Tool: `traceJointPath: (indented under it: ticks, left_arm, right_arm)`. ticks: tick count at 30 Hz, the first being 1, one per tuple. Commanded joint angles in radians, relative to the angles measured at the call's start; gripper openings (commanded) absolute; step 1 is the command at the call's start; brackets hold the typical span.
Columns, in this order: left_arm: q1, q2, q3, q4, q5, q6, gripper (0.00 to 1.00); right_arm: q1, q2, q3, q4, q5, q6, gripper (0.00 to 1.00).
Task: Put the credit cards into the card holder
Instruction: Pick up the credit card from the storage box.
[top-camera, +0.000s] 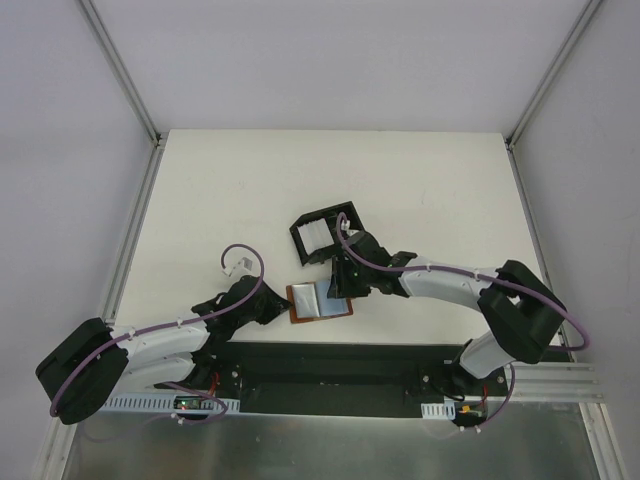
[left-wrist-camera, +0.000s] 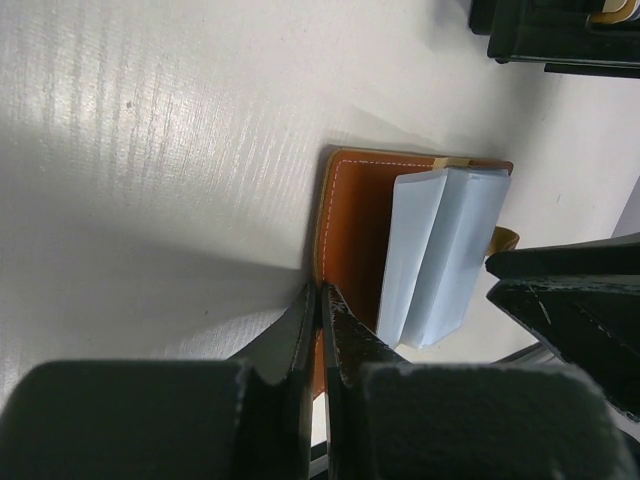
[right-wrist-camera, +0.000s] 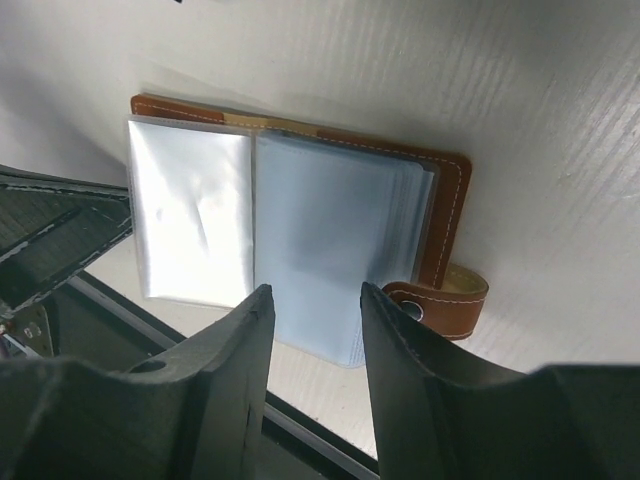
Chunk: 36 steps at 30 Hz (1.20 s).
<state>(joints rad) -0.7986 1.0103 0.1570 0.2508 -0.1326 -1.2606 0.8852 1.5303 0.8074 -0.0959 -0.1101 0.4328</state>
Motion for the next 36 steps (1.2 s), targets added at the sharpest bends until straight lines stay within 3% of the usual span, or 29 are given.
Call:
traceJointPath:
  ticks: [1, 16, 23, 31, 36]
  left_arm:
    - [-0.002, 0.019, -0.004, -0.088, -0.009, 0.049, 0.0]
    - [-0.002, 0.057, 0.009, -0.055, 0.014, 0.067, 0.0]
    - [-0.002, 0.088, 0.0, -0.036, 0.022, 0.047, 0.0]
    - [0.006, 0.154, -0.017, 0.01, 0.019, 0.012, 0.0]
    - [0.009, 0.177, -0.017, 0.027, 0.024, 0.001, 0.0]
  right_arm:
    - [0.0, 0.03, 0.012, -0.01, -0.002, -0.002, 0.43]
    - [0.029, 0.126, 0.076, 0.034, -0.086, 0.01, 0.4]
    - [0.028, 0.203, 0.091, 0.209, -0.223, 0.066, 0.4]
    - [0.029, 0.151, 0.104, 0.378, -0.393, 0.09, 0.42]
    - [0.023, 0.055, 0.087, 0.352, -0.376, 0.06, 0.44]
